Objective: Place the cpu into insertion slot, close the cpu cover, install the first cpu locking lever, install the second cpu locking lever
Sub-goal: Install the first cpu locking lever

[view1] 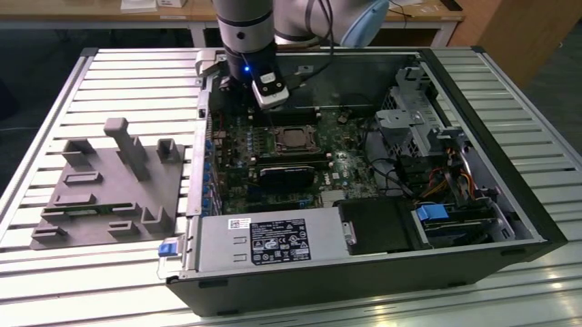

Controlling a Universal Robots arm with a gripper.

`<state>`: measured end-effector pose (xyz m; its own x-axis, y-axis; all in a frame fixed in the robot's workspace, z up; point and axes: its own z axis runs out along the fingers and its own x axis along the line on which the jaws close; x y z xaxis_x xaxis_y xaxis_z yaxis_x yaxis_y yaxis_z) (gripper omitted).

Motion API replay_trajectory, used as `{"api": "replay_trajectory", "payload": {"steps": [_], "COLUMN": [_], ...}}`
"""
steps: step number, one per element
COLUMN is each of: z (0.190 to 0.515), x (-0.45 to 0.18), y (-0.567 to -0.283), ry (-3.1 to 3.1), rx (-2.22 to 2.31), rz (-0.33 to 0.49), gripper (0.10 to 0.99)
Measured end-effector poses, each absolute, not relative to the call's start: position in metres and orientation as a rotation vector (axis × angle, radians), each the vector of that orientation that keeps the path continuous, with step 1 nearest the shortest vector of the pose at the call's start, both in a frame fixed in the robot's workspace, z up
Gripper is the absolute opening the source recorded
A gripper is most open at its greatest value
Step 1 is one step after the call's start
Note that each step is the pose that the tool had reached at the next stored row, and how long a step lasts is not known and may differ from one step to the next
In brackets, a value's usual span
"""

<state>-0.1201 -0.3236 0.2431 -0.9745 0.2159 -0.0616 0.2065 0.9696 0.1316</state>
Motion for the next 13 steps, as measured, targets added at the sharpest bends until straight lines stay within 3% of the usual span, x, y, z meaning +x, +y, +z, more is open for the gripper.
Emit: {"api": "replay_trajectory", "payload": {"steps": [13], "z": [0.243], "x": [-0.1252], "y": [-0.3237], "ry": [3.03], "rx": [0.331], "rz": [0.349], "gripper": [0.102]}}
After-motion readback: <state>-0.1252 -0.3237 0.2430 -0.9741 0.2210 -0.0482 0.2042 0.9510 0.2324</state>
